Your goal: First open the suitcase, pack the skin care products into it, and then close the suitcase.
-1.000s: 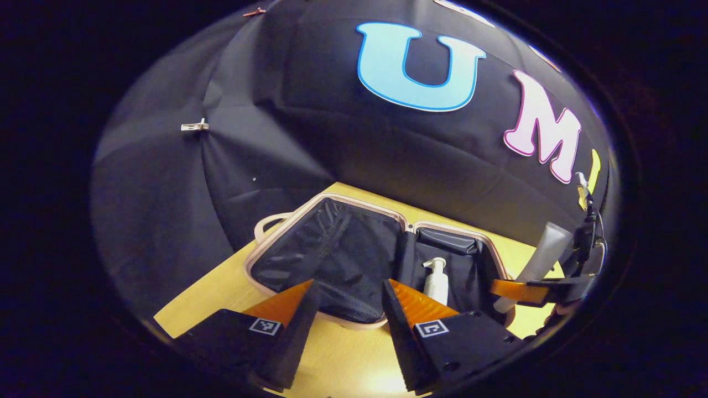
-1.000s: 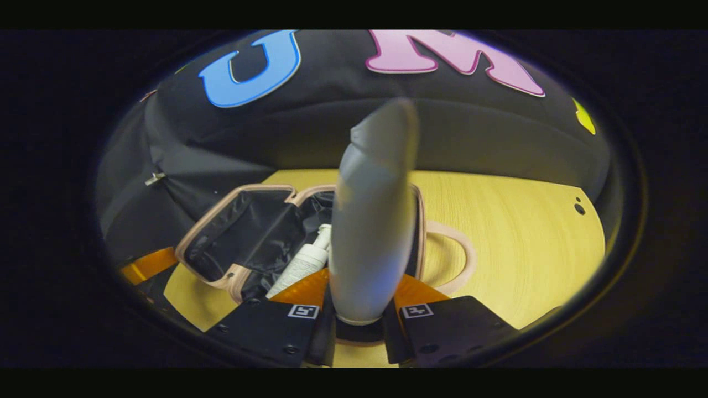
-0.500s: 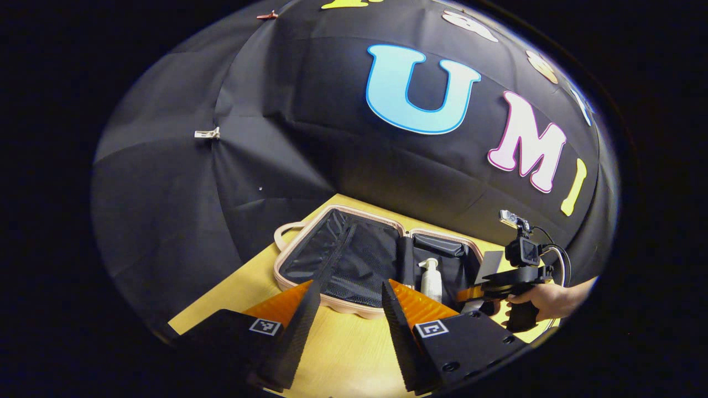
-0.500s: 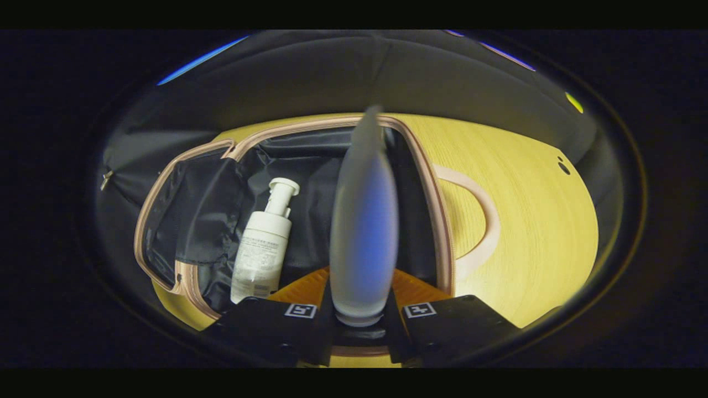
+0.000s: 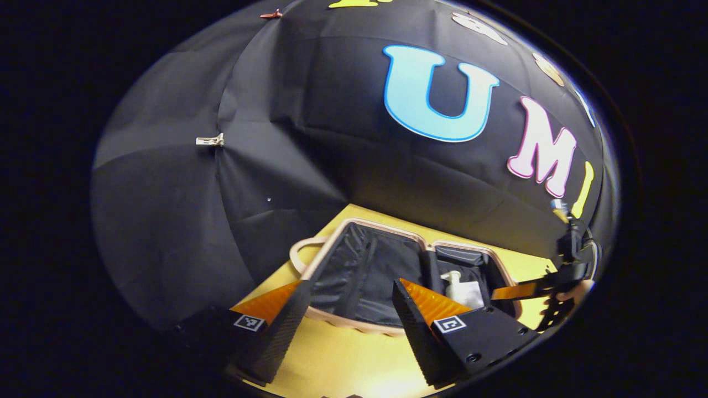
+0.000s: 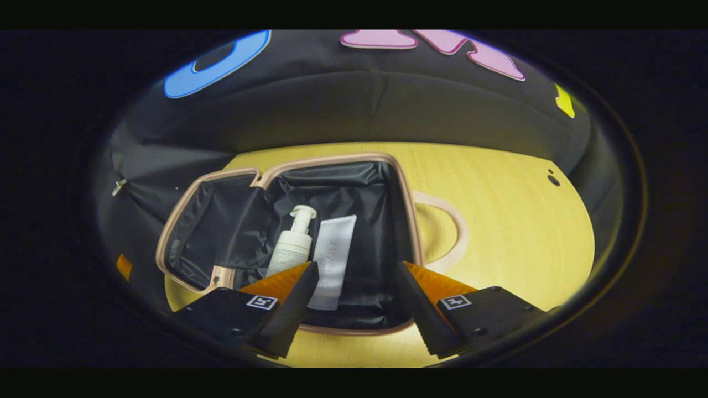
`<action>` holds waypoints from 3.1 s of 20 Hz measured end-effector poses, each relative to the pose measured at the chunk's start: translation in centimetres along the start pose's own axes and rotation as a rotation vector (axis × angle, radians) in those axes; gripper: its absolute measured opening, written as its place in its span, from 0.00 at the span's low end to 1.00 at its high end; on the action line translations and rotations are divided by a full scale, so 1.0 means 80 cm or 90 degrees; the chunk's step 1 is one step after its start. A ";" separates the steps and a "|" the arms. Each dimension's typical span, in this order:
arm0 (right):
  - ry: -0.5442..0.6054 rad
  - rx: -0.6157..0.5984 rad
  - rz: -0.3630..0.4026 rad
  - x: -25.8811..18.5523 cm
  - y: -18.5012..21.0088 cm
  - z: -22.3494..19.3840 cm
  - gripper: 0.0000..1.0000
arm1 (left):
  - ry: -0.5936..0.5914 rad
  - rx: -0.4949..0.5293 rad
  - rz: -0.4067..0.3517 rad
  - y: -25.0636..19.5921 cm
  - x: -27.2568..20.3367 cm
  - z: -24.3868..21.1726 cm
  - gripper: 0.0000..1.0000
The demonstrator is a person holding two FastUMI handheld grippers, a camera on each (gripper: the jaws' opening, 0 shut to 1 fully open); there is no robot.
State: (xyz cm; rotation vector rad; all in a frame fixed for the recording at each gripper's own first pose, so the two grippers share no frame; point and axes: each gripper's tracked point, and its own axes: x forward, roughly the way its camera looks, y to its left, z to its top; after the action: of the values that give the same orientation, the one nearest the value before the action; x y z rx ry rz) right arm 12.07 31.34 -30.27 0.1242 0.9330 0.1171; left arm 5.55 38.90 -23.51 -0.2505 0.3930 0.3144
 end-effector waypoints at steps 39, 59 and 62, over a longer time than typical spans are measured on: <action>-0.059 0.014 -0.040 -0.225 -0.187 -0.147 0.98 | 0.231 0.169 0.017 0.108 0.217 0.043 0.12; -0.122 0.068 -0.034 -0.269 -0.274 -0.120 0.98 | 0.053 0.168 -0.256 -0.380 -0.006 0.170 0.09; -0.125 0.079 -0.020 -0.264 -0.291 -0.108 0.98 | 0.064 0.136 -0.288 -0.458 -0.007 0.116 0.09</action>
State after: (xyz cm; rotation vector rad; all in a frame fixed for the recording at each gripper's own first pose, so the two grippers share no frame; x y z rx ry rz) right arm -6.24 5.58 -22.29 0.2313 0.7448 0.0178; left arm 20.87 7.75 -8.50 -0.1399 0.4528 -0.1846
